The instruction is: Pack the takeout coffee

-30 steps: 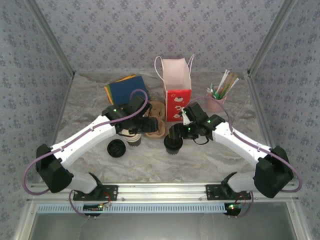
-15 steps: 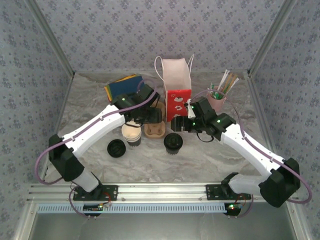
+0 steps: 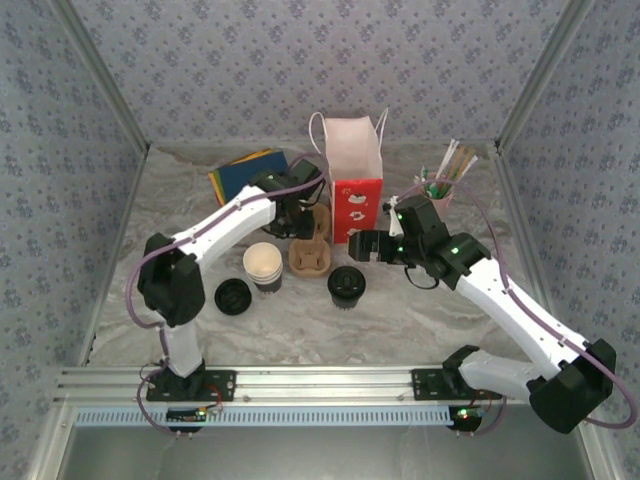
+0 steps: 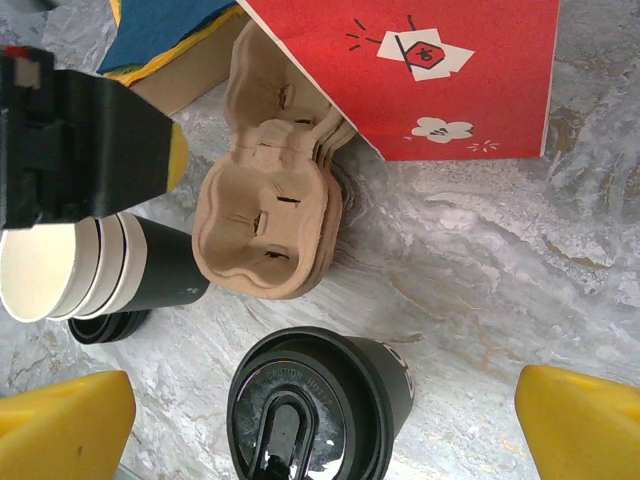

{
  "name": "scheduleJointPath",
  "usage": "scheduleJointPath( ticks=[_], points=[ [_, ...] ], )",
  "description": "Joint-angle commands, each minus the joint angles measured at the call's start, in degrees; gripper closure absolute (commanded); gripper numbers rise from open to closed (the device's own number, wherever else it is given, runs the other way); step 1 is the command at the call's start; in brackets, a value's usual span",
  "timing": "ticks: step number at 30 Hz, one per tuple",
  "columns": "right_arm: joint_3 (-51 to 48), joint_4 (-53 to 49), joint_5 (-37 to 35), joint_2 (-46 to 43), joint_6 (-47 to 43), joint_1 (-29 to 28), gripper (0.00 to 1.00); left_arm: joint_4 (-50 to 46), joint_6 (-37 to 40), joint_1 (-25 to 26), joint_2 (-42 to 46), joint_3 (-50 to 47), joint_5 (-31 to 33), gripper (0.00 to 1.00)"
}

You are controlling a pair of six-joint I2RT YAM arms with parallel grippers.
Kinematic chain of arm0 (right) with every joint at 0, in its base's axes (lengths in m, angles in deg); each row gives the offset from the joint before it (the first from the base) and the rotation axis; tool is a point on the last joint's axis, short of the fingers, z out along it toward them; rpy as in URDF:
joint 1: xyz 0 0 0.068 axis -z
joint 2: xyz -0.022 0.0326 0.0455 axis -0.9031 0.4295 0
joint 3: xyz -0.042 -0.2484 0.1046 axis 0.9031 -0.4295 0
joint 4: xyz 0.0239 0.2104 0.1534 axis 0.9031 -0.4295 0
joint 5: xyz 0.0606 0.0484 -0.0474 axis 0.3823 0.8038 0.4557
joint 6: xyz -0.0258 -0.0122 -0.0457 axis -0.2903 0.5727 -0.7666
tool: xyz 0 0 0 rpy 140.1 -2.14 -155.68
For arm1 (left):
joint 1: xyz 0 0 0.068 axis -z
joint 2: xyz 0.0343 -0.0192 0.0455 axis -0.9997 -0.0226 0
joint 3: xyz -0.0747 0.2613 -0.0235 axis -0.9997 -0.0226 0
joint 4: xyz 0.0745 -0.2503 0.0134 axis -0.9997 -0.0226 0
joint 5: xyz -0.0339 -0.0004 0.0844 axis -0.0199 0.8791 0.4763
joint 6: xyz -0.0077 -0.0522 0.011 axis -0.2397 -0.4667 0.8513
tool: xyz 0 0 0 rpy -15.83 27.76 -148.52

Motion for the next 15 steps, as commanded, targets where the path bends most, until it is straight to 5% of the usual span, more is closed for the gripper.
scheduleJointPath(
  ticks=[1, 15],
  points=[
    [-1.16, -1.55, -1.24, -1.12, 0.83, 0.41, 0.0, -3.04, 3.58, -0.87, -2.13, 3.47, -2.29, 0.63],
    [-1.97, -1.16, -0.9, -0.73, 0.81, 1.5, 0.0, -5.07, 6.44, -4.23, -7.88, 3.69, -7.55, 0.63]
  ],
)
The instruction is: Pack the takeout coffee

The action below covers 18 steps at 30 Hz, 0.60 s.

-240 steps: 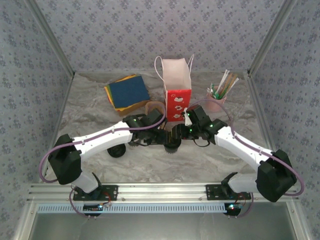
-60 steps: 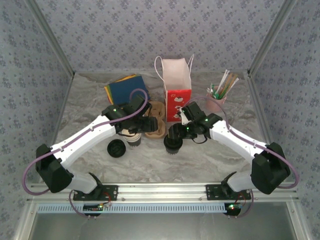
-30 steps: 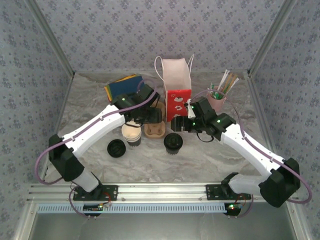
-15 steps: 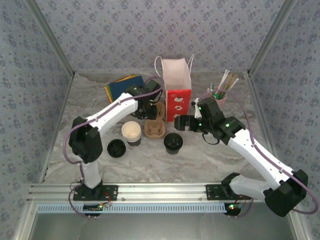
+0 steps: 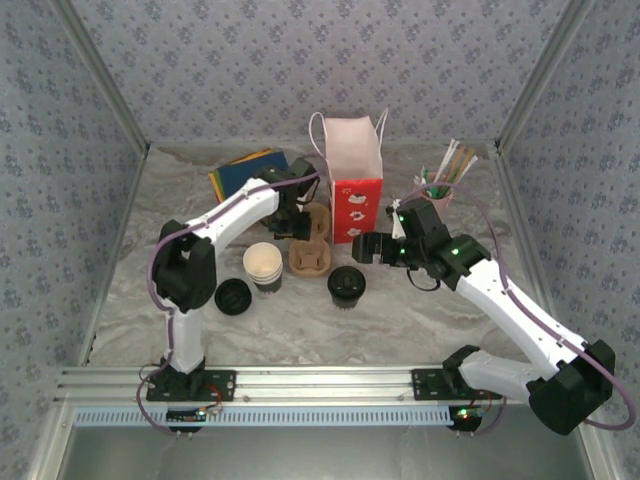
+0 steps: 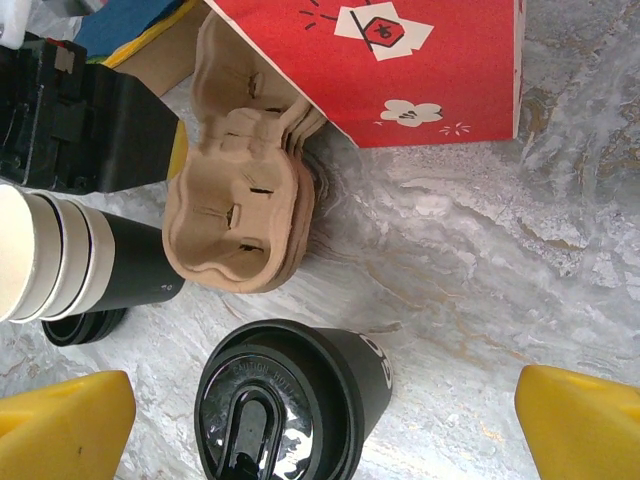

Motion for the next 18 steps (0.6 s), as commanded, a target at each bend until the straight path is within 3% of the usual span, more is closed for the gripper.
scheduleJointPath(
  ticks=[1, 18],
  points=[
    [-0.2, -0.71, -0.57, -0.43, 0.79, 0.32, 0.0, -2.61, 1.75, -0.32, -1.65, 1.48, -1.56, 0.63],
    [-0.95, -0.45, -0.3, -0.42, 0.96, 0.56, 0.0, -0.21, 1.38, -1.49, -2.59, -1.97, -3.36, 0.64]
  ],
)
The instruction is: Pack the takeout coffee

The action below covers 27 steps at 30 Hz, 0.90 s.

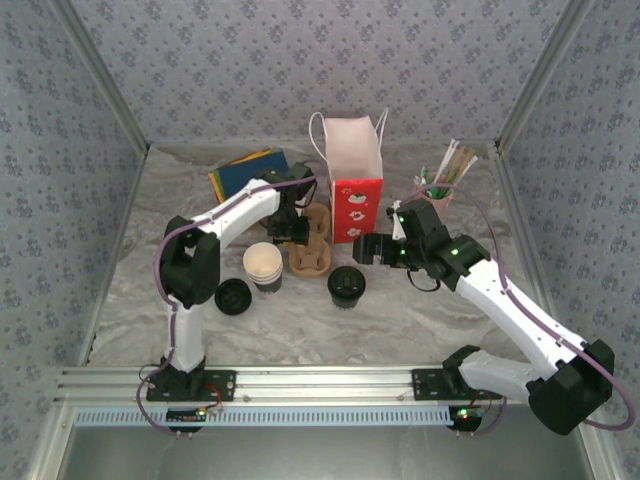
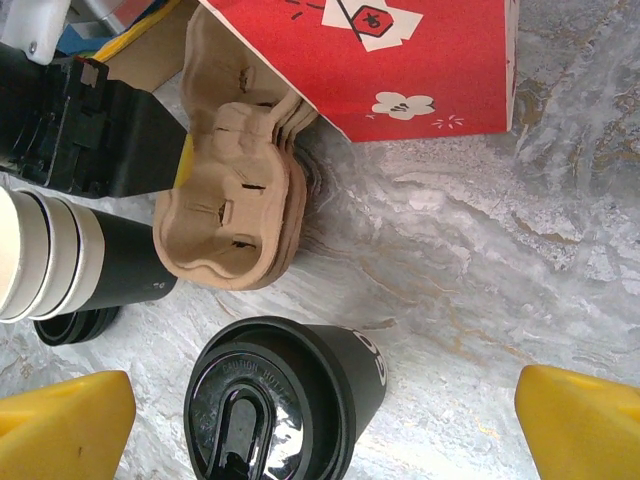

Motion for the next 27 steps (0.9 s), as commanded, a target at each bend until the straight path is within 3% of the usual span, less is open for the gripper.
scheduleJointPath(
  ticks=[1, 14, 21, 27],
  points=[
    [-0.33, -0.42, -0.3, -0.42, 0.96, 0.26, 0.0, -0.16, 0.63, -0.22, -0.6, -0.73, -0.82, 0.65],
    [-1.11, 0.01, -0.13, -0.6, 1.31, 0.31, 0.0, 0.3, 0.38, -0.28, 0.1, -1.25, -1.44, 0.8],
    [-1.79, 2.26, 1.45, 0.72, 1.4, 0.04, 0.02, 0.62, 0.37, -0.31, -0.16, -1.69, -1.9, 0.76],
    [-1.0, 7.14, 6.59, 7.46, 1.14, 0.68, 0.16, 0.81, 0.11, -0.31, -0.06, -1.52, -2.05, 0.73]
  ],
)
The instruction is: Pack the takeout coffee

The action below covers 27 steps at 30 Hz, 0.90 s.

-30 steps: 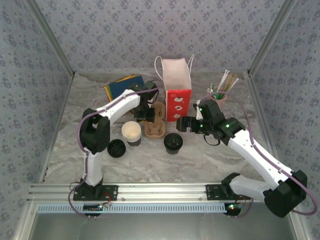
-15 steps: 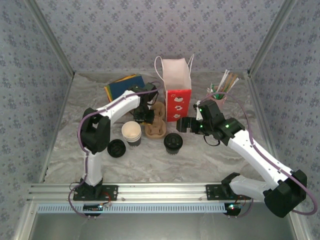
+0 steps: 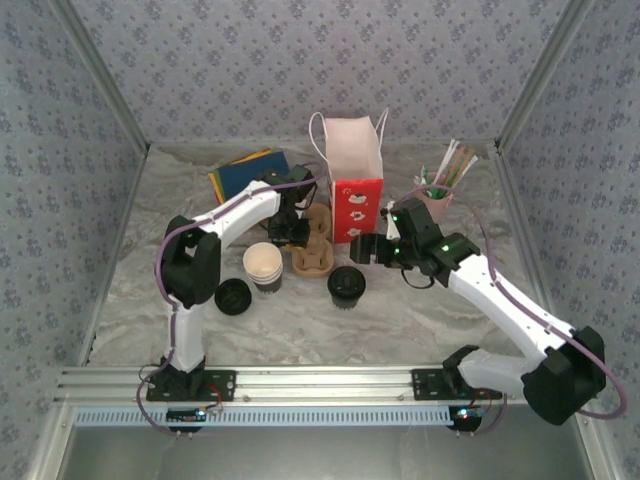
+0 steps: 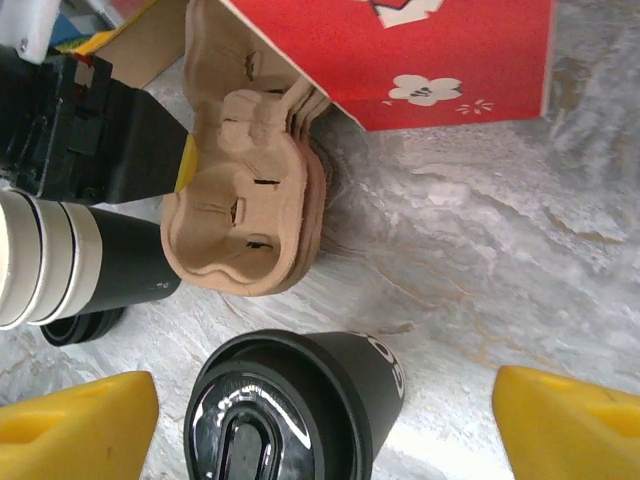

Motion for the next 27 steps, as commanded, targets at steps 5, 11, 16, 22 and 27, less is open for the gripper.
scheduleJointPath(
  ticks=[5, 11, 16, 22, 27],
  points=[
    [4.03, 5.72, 9.93, 10.64, -0.47, 1.96, 0.35, -0.2, -0.05, -0.31, 0.11, -0.29, -1.05, 0.73],
    [8.28, 6.12, 14.54, 18.99, -0.22, 2.41, 0.42, -0.08, -0.29, -0.3, 0.41, 0.01, -1.09, 0.73],
    [10.31, 6.07, 16.66, 24.0, -0.26, 2.68, 0.45, 1.07, -0.91, -0.29, 0.85, -0.6, -1.93, 0.73],
    [14.89, 5.22, 17.4, 29.75, -1.84, 3.12, 0.51, 1.83, -0.84, -0.31, 0.72, -0.58, -2.06, 0.73],
    [18.16, 3.87, 15.78, 33.19, -3.1, 3.37, 0.51, 1.75, -0.84, -0.39, 0.43, -0.05, -1.62, 0.73]
  ],
)
